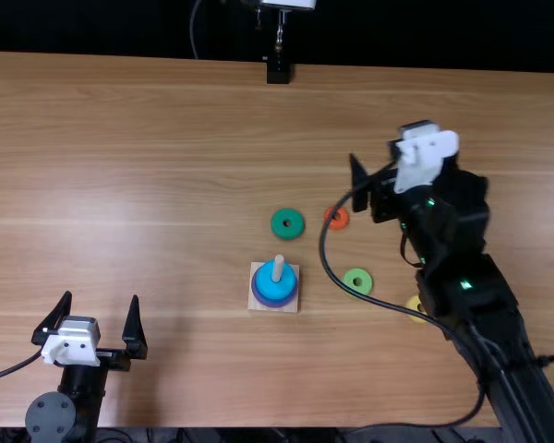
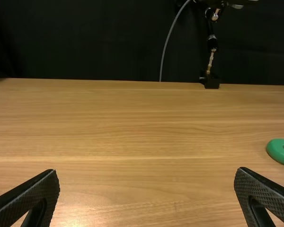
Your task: Build the Hanoi tower: stack the rings onto the peg from bottom to top in this color order: purple, dark blue, light blue, dark green, light green, yellow, orange.
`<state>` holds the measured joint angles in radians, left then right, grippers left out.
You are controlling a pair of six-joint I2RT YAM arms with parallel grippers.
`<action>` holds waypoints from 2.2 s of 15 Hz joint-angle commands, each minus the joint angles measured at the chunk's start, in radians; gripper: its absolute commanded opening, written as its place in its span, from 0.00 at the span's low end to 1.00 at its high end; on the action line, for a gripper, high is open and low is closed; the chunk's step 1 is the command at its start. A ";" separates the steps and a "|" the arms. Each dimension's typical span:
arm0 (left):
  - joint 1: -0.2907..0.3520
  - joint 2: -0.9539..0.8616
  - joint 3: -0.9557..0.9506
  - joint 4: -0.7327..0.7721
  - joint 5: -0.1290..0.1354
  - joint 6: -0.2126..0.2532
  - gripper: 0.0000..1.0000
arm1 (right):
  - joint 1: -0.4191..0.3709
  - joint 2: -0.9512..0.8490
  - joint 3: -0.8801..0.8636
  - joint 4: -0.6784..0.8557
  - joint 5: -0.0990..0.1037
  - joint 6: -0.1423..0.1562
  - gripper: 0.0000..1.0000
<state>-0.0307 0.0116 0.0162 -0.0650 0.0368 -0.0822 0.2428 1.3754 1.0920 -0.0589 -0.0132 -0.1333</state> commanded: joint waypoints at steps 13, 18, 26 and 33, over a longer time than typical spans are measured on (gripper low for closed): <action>0.006 -0.012 -0.016 -0.018 0.007 0.003 1.00 | 0.151 0.479 0.273 -0.371 -0.049 0.214 1.00; 0.006 -0.012 -0.016 -0.018 0.007 0.005 1.00 | 0.171 0.597 0.330 -0.371 -0.048 0.214 1.00; 0.006 -0.012 -0.016 -0.018 0.007 0.005 1.00 | 0.234 0.688 0.368 -0.371 -0.048 0.205 1.00; 0.006 -0.012 -0.016 -0.018 0.007 0.005 1.00 | 0.233 0.697 0.384 -0.369 -0.014 0.218 1.00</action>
<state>-0.0307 0.0116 0.0162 -0.0650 0.0364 -0.0830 0.4713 2.0632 1.4414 -0.4305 -0.0471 0.0772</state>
